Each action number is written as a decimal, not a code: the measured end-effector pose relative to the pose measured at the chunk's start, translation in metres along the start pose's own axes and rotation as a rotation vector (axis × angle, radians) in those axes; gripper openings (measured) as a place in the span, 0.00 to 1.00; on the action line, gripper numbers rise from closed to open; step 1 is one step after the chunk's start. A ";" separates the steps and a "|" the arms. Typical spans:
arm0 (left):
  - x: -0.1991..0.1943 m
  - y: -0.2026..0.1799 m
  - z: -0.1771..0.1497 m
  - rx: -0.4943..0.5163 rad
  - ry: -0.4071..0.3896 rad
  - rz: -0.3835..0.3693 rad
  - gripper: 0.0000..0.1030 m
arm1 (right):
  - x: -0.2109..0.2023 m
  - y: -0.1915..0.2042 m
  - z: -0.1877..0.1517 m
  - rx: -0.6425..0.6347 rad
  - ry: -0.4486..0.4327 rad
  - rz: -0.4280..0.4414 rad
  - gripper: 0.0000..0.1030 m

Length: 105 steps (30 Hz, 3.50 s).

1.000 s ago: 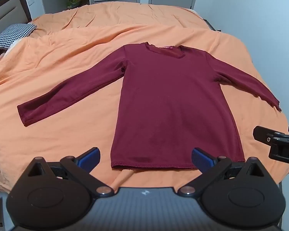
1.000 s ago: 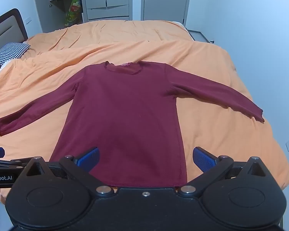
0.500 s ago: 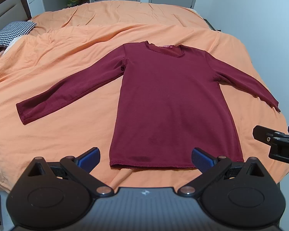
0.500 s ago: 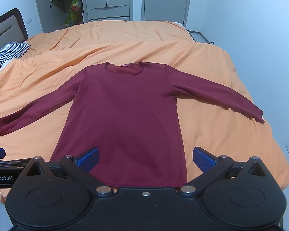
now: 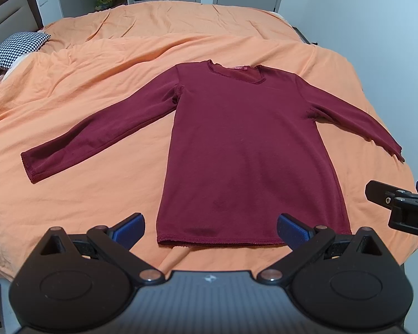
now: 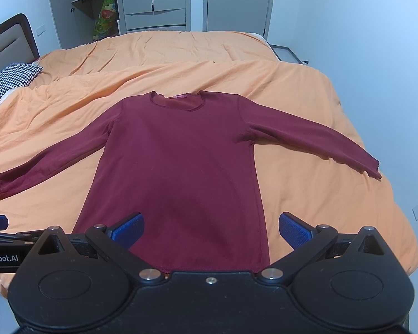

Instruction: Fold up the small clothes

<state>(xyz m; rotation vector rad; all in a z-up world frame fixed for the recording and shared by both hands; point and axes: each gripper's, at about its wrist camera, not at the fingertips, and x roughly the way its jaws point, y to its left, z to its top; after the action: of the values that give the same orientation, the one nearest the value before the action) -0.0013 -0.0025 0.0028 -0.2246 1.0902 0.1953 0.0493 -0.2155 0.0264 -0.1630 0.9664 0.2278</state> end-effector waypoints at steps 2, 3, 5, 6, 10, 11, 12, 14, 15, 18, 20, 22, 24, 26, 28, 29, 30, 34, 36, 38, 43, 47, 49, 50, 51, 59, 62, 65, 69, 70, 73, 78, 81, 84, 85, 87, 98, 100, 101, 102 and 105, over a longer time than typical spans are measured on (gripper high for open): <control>0.000 0.000 0.000 -0.002 0.002 -0.002 0.99 | 0.000 0.000 0.000 0.000 0.000 -0.001 0.99; 0.000 0.001 0.000 -0.002 0.003 -0.004 0.99 | 0.001 0.000 0.000 0.001 0.001 -0.001 0.99; 0.001 0.001 0.001 -0.004 0.005 -0.006 0.99 | 0.001 0.000 0.001 0.001 0.002 -0.002 0.99; 0.001 0.001 0.002 -0.004 0.005 -0.006 0.99 | 0.001 0.000 0.001 0.001 0.001 -0.002 0.99; 0.002 0.001 0.002 -0.002 0.004 -0.007 0.99 | 0.001 0.000 0.000 0.001 0.002 -0.002 0.99; 0.002 0.001 0.002 -0.002 0.004 -0.006 0.99 | 0.001 0.000 0.000 0.001 0.001 -0.002 0.99; 0.002 0.001 0.002 -0.002 0.004 -0.007 0.99 | 0.001 0.000 0.000 0.001 0.000 -0.002 0.99; 0.002 0.001 0.002 -0.005 0.005 -0.009 0.99 | 0.002 0.000 0.001 0.002 0.002 -0.002 0.99; 0.003 0.001 0.003 -0.007 0.005 -0.010 0.99 | 0.002 -0.001 0.001 0.003 0.001 -0.003 0.99; 0.003 0.002 0.003 -0.006 0.006 -0.012 0.99 | 0.002 0.000 0.001 0.002 0.001 -0.003 0.99; 0.003 0.003 0.003 -0.005 0.005 -0.014 0.99 | 0.002 0.000 0.001 0.002 0.000 -0.003 0.99; 0.003 0.004 0.004 -0.005 0.006 -0.016 0.99 | 0.002 0.000 0.001 0.001 0.000 -0.003 0.99; 0.003 0.005 0.004 -0.004 0.006 -0.018 0.99 | 0.002 0.000 0.001 0.002 0.000 -0.003 0.99; 0.004 0.004 0.004 -0.005 0.007 -0.018 0.99 | 0.002 0.000 0.001 0.002 0.001 -0.004 0.99; 0.003 0.005 0.004 -0.005 0.007 -0.019 0.99 | 0.002 -0.001 0.002 0.004 0.000 -0.005 0.99; 0.003 0.005 0.004 -0.004 0.006 -0.020 0.99 | 0.002 -0.001 0.002 0.003 0.000 -0.005 0.99; 0.003 0.004 0.004 -0.003 0.006 -0.021 0.99 | 0.002 -0.001 0.002 0.003 0.000 -0.005 0.99; 0.004 0.007 0.007 0.000 0.006 -0.026 0.99 | 0.002 -0.001 0.005 0.006 -0.001 -0.008 0.99; 0.004 0.010 0.009 -0.001 0.007 -0.030 0.99 | 0.003 -0.001 0.006 0.007 -0.002 -0.010 0.99; 0.004 0.011 0.009 0.001 0.008 -0.033 0.99 | 0.004 0.003 0.006 0.009 -0.004 -0.015 0.99; 0.004 0.016 0.012 0.009 0.005 -0.043 0.99 | 0.003 0.009 0.007 0.015 -0.009 -0.024 0.99; 0.006 0.021 0.015 0.015 0.005 -0.053 0.99 | 0.001 0.013 0.007 0.018 -0.014 -0.036 0.99; 0.007 0.025 0.016 0.020 0.005 -0.060 0.99 | 0.000 0.016 0.006 0.020 -0.015 -0.044 0.99; 0.008 0.027 0.017 0.025 0.006 -0.062 0.99 | -0.001 0.017 0.006 0.023 -0.015 -0.048 0.99; 0.009 0.027 0.018 0.031 0.007 -0.066 0.99 | -0.001 0.018 0.006 0.027 -0.015 -0.054 0.99; 0.027 0.047 0.026 0.060 0.031 -0.166 0.99 | -0.004 0.030 0.004 0.068 -0.028 -0.088 0.99; 0.040 0.058 0.030 0.028 0.066 -0.274 0.99 | -0.008 0.033 0.002 0.093 -0.078 -0.110 0.99; 0.049 0.056 0.033 0.055 0.082 -0.312 0.99 | -0.008 0.034 -0.001 0.088 -0.105 -0.089 0.99; 0.055 0.043 0.043 0.079 0.079 -0.320 0.99 | -0.003 0.018 -0.004 0.176 -0.065 -0.011 0.99; 0.055 0.037 0.046 0.083 0.068 -0.317 0.99 | -0.002 0.011 -0.003 0.200 -0.062 0.000 0.99; 0.059 0.018 0.056 0.114 0.038 -0.301 0.99 | 0.006 -0.014 0.000 0.259 -0.054 0.026 0.99; 0.075 -0.027 0.076 0.158 0.025 -0.244 0.99 | 0.030 -0.091 0.006 0.387 -0.081 0.009 0.99; 0.092 -0.058 0.089 0.143 0.027 -0.205 0.99 | 0.057 -0.154 0.015 0.424 -0.086 -0.020 0.99; 0.112 -0.092 0.105 0.109 0.040 -0.172 0.99 | 0.090 -0.229 0.024 0.473 -0.106 -0.042 0.99; 0.119 -0.105 0.110 0.110 0.040 -0.161 0.99 | 0.102 -0.255 0.026 0.495 -0.110 -0.044 0.99; 0.133 -0.131 0.120 0.118 0.043 -0.123 0.99 | 0.129 -0.306 0.030 0.551 -0.112 -0.032 0.99; 0.226 -0.249 0.176 0.195 0.021 -0.063 0.99 | 0.272 -0.467 0.018 0.861 -0.087 0.030 0.85; 0.241 -0.259 0.184 0.202 0.032 -0.065 0.99 | 0.286 -0.481 0.010 0.917 -0.076 0.032 0.84; 0.248 -0.263 0.188 0.206 0.037 -0.066 0.99 | 0.292 -0.485 0.006 0.949 -0.071 0.035 0.82; 0.254 -0.266 0.192 0.211 0.039 -0.067 0.99 | 0.298 -0.489 0.002 0.977 -0.065 0.033 0.81; 0.273 -0.271 0.202 0.224 0.044 -0.074 0.99 | 0.312 -0.498 -0.010 1.070 -0.057 0.030 0.75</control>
<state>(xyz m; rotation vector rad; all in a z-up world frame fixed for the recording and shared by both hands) 0.3658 -0.1945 -0.1280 -0.0681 1.1355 0.0016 0.3431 -0.6612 -0.2201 0.8336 0.9229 -0.2730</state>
